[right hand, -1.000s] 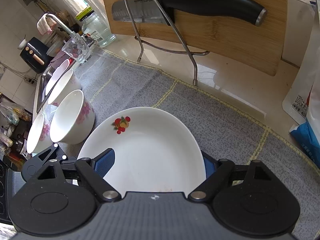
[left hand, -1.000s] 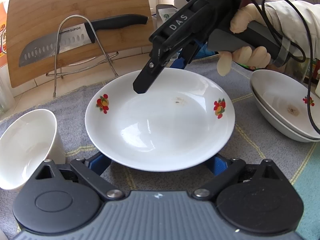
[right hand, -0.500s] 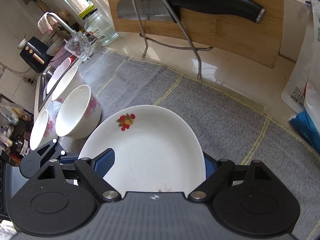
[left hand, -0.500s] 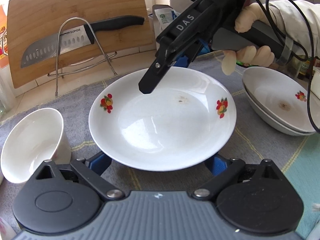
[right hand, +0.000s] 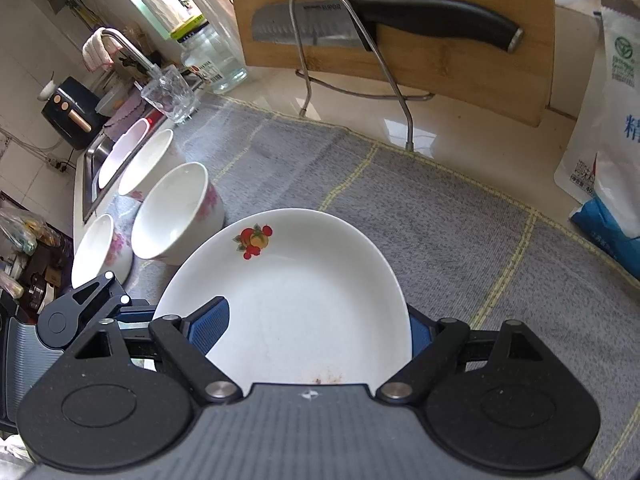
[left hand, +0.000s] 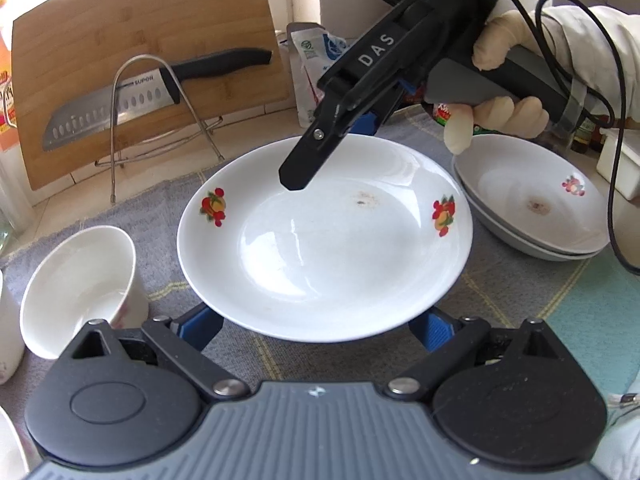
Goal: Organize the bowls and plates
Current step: 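Lift the flower plate with the right tool and carry it toward the stacked plates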
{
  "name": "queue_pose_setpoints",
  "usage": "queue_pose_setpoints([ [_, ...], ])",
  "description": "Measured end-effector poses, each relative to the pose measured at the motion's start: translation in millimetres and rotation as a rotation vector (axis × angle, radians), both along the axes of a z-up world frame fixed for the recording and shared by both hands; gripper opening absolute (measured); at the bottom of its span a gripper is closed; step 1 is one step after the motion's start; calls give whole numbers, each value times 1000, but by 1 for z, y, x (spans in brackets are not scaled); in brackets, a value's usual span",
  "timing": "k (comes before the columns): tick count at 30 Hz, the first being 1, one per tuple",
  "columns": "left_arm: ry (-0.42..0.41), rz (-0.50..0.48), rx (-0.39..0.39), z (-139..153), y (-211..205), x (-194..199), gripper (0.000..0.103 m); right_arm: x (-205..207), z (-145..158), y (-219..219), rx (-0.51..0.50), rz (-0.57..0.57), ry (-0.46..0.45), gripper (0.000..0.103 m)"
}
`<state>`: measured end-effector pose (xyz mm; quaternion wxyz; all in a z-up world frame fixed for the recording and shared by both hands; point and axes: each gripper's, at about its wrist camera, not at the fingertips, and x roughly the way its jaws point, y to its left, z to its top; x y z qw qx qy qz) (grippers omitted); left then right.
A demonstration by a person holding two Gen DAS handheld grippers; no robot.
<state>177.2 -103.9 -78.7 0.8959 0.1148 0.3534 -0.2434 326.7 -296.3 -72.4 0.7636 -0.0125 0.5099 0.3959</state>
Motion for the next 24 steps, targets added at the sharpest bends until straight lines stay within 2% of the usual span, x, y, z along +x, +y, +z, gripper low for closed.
queue_pose_setpoints([
  [12, -14, -55, -4, 20, -6, -14, 98, -26, 25, -20, 34, -58, -49, 92],
  [24, -22, -169, -15, 30, -26, -23, 98, -57, 36, -60, 37, -159, -85, 92],
])
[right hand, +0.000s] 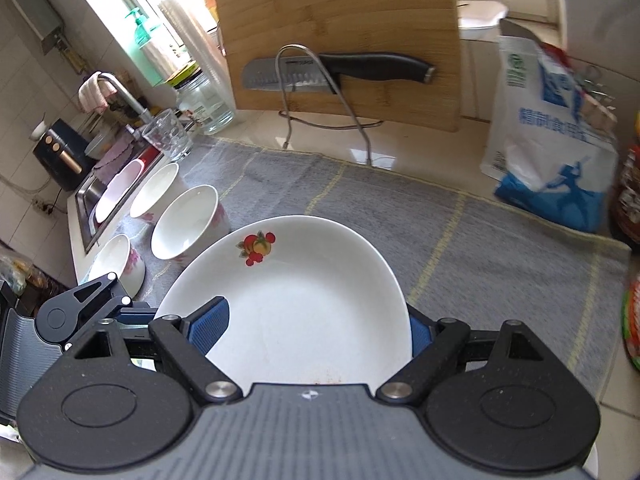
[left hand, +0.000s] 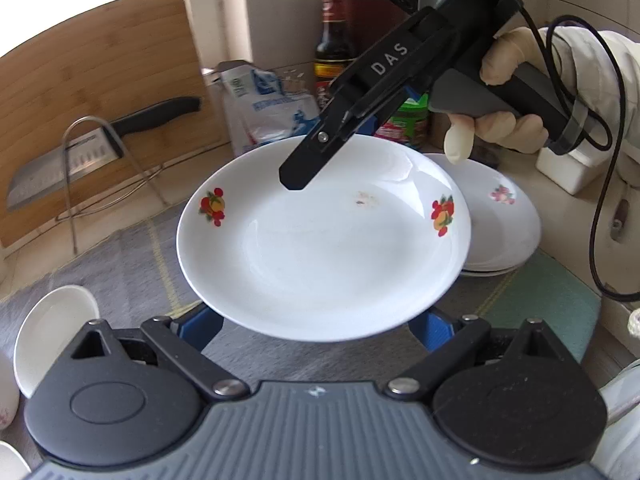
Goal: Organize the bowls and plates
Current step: 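Lift the flower plate with the right tool and carry it toward the stacked plates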
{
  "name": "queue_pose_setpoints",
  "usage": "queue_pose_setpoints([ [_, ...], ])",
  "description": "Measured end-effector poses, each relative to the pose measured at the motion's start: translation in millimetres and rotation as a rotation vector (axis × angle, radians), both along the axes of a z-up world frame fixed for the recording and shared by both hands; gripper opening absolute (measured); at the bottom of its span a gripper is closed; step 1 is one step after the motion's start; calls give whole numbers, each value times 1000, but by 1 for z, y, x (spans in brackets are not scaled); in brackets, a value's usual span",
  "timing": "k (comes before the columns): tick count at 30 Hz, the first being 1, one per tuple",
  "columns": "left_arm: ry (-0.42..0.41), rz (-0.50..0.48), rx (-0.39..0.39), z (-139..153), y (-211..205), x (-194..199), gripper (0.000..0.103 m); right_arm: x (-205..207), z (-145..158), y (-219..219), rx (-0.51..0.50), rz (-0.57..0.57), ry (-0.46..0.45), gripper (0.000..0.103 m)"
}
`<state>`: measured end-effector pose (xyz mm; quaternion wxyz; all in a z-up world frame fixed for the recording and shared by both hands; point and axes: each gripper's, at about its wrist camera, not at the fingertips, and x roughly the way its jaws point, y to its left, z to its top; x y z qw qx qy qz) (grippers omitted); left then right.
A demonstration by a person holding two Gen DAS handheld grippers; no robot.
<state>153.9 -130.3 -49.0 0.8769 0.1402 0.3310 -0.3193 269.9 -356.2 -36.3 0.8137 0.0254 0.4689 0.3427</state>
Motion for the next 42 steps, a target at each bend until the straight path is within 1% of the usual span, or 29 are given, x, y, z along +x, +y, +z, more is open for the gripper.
queue_pose_setpoints([
  [12, -1, -151, 3, 1, -36, -5, 98, -35, 2, -54, 9, -147, -7, 93],
  [24, 19, -266, 13, -6, -67, -7, 98, -60, -9, -97, 16, -259, 15, 93],
  [34, 43, -329, 32, -13, -91, -8, 98, -73, -24, -124, 21, -323, 45, 93],
  [42, 68, -345, 45, -20, -105, -6, 98, -78, -30, -136, 27, -353, 53, 93],
])
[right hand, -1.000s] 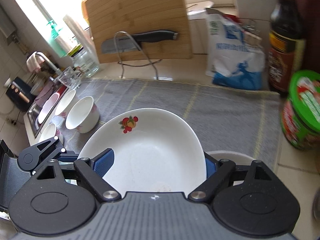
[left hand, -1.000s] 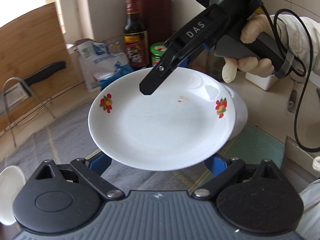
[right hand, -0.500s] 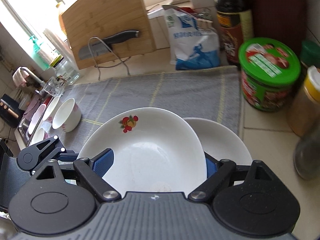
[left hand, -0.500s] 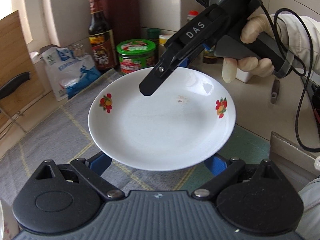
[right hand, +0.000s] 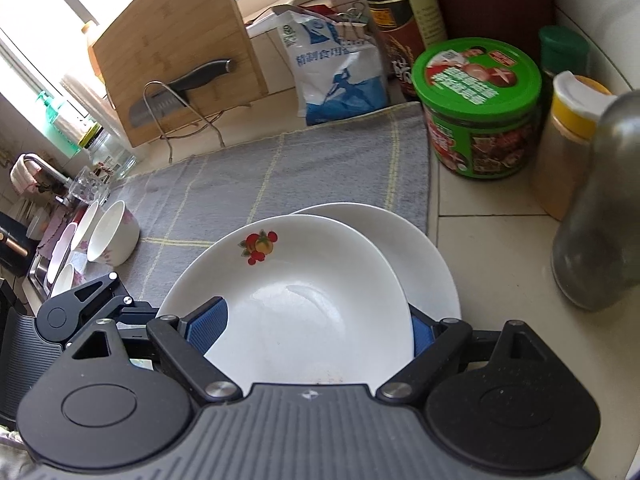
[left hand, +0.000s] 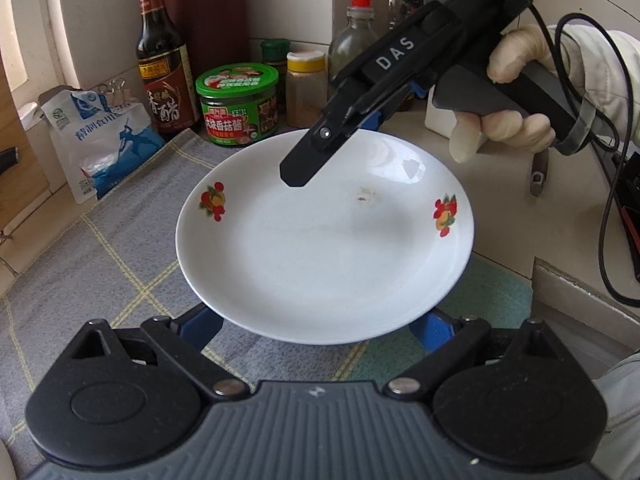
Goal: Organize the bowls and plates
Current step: 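Lift the flower plate with the right tool and carry it toward the stacked plates, then lower the flower plate onto the stack and open the right tool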
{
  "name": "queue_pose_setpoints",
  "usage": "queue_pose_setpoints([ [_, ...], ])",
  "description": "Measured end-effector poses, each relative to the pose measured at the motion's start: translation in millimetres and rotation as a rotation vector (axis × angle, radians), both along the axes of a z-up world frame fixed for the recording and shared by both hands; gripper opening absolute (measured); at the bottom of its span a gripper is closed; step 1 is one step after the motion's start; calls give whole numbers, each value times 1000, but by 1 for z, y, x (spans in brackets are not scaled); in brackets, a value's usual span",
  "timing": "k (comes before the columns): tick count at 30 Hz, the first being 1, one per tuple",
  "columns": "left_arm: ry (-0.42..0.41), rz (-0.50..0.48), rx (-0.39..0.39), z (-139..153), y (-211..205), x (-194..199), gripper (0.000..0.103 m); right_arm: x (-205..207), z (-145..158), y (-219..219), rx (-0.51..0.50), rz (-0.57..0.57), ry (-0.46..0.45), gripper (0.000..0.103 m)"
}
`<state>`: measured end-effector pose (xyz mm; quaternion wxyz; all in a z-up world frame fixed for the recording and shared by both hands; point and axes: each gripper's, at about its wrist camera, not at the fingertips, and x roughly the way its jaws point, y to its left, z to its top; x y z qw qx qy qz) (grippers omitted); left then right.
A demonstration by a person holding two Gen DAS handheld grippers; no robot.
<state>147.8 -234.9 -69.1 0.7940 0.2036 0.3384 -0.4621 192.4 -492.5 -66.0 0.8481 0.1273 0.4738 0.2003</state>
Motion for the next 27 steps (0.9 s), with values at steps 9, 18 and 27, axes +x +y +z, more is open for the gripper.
queue_pose_setpoints([
  [9, 25, -12, 11, -5, -8, 10, 98, -1, -5, -7, 0, -20, 15, 93],
  [18, 28, -14, 14, -7, -8, 19, 98, -6, -5, -11, -11, -36, 31, 93],
  [27, 21, -25, 2, -10, -7, 21, 99, -13, -1, -16, -7, -61, 30, 93],
])
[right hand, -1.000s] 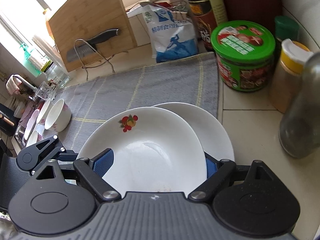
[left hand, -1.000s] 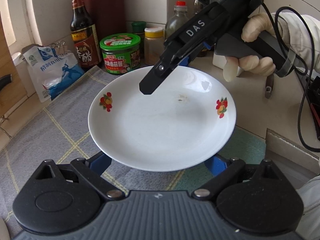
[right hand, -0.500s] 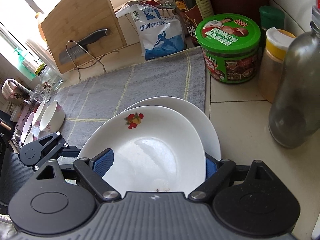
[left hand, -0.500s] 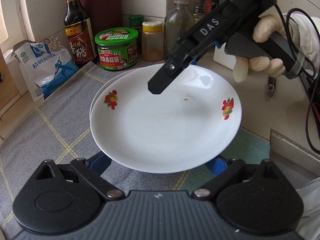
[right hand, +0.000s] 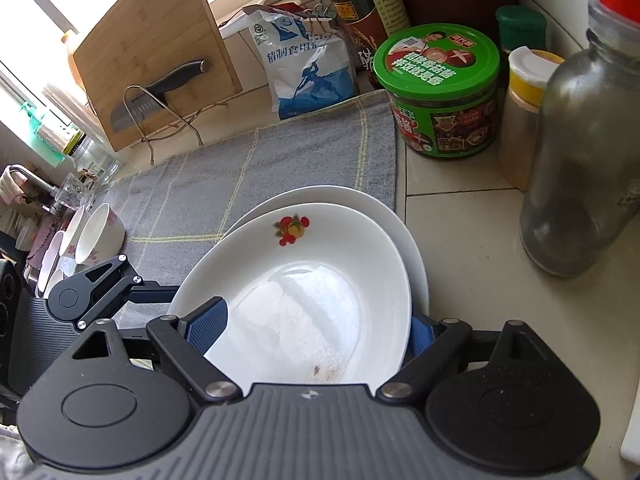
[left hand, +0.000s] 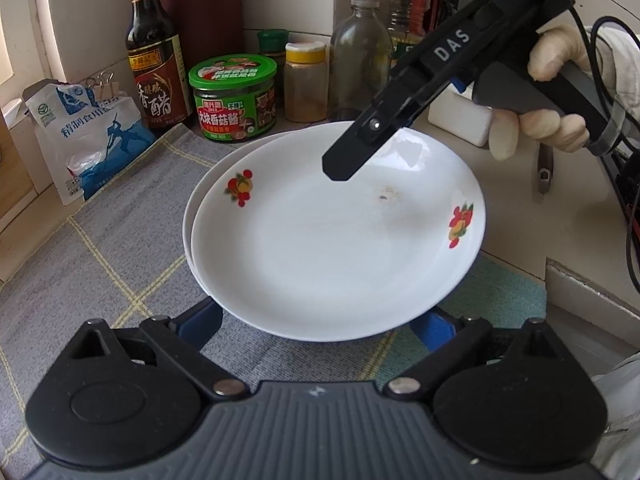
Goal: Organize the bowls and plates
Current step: 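Lower the flower plate onto the stack and open the right tool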
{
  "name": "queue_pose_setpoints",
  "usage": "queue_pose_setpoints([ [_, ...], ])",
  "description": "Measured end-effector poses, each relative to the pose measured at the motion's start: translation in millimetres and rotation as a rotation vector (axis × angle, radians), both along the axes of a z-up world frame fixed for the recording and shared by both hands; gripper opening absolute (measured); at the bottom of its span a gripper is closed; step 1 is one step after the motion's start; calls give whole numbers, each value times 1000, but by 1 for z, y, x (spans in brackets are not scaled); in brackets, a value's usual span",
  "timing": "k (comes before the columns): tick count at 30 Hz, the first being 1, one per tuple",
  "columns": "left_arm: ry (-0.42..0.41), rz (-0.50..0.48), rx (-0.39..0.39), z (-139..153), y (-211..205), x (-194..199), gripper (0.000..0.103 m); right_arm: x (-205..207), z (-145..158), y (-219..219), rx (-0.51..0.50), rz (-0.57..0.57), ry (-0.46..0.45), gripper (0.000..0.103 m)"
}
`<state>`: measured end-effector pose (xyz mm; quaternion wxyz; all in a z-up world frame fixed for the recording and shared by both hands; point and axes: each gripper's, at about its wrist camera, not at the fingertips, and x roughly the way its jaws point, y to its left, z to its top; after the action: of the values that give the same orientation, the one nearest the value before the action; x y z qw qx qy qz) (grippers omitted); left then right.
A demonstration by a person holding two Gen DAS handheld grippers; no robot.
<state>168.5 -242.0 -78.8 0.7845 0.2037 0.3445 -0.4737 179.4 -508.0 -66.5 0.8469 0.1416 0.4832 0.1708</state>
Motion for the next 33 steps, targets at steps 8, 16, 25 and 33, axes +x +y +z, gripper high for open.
queue_pose_setpoints([
  [8, -1, 0, -15, 0, 2, -1, 100, -6, 7, 3, -41, -18, -15, 93],
  [16, -9, -1, -48, 0, 6, -3, 100, -8, 8, 13, -113, -15, -29, 94],
  [25, -26, 20, -61, 1, 13, -7, 100, -12, 11, 13, -157, -48, -37, 100],
  [33, -62, 39, -110, 6, 21, -13, 100, -20, 24, 17, -184, -52, -101, 103],
])
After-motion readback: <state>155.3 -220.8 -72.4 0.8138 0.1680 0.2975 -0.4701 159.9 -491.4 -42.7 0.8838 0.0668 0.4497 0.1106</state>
